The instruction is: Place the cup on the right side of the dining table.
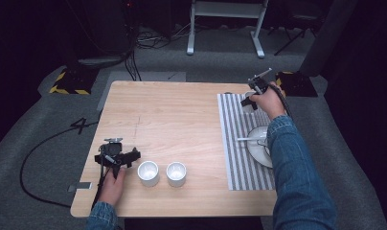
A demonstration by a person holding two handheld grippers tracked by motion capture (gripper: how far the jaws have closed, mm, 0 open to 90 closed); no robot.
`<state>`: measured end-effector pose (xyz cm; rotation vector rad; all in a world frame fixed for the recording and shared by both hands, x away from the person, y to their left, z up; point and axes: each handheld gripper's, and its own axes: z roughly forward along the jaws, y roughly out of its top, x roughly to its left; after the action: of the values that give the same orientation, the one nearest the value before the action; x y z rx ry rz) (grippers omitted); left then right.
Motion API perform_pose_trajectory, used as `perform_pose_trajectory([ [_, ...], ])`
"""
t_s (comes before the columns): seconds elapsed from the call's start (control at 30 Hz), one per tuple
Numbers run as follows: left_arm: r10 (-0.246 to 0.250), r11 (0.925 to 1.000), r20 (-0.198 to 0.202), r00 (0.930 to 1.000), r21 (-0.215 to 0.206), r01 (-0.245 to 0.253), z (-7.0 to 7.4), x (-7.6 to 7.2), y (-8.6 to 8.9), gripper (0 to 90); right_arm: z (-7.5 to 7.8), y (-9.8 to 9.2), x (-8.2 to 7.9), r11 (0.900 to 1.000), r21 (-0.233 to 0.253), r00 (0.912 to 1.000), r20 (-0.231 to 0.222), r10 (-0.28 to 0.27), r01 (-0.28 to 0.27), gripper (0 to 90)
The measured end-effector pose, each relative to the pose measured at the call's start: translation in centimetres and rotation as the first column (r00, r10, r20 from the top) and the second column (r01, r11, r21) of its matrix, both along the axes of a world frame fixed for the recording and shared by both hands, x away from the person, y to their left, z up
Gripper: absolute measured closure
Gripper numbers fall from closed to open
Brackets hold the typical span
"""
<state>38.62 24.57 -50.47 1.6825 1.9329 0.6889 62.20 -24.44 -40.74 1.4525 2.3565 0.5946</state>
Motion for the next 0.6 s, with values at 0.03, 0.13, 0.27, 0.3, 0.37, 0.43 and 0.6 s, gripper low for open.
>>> perform_pose_trajectory([
  [0.03, 0.000, 1.0000, 0.000, 1.0000, 0.000, 0.000, 0.0, 0.0, 0.0, 0.1, -0.3, -0.1, 0.1, 1.000, -0.001, 1.0000, -0.001, -0.001, 0.001, 27.2],
  [0.13, 0.000, 1.0000, 0.000, 1.0000, 0.000, 0.000, 0.0, 0.0, 0.0, 0.1, -1.4, -0.3, 0.3, 1.000, -0.003, 0.9998, -0.015, -0.010, 0.010, 27.2],
  [0.27, 0.000, 1.0000, 0.000, 1.0000, 0.000, 0.000, 0.0, 0.0, 0.0, 0.1, -2.5, -0.4, 0.5, 1.000, -0.012, 0.9994, -0.031, -0.011, 0.011, 27.2],
  [0.3, 0.000, 1.0000, 0.000, 1.0000, 0.000, 0.000, 0.0, 0.0, 0.0, 0.1, -2.7, -0.3, 0.5, 1.000, -0.017, 0.9993, -0.037, -0.009, 0.008, 27.2],
  [0.37, 0.000, 1.0000, 0.000, 1.0000, 0.000, 0.000, 0.0, 0.0, 0.0, 0.1, -3.0, -0.2, 0.5, 1.000, -0.030, 0.9992, -0.040, -0.006, 0.004, 27.2],
  [0.43, 0.000, 1.0000, 0.000, 1.0000, 0.000, 0.000, 0.0, 0.0, 0.0, 0.1, -3.2, -0.1, 0.5, 0.999, -0.032, 0.9992, -0.040, -0.003, 0.001, 27.2],
  [0.6, 0.000, 1.0000, 0.000, 1.0000, 0.000, 0.000, 0.0, 0.0, 0.0, 0.1, -3.6, 0.2, 0.5, 1.000, -0.025, 0.9986, -0.053, -0.004, 0.002, 27.2],
])
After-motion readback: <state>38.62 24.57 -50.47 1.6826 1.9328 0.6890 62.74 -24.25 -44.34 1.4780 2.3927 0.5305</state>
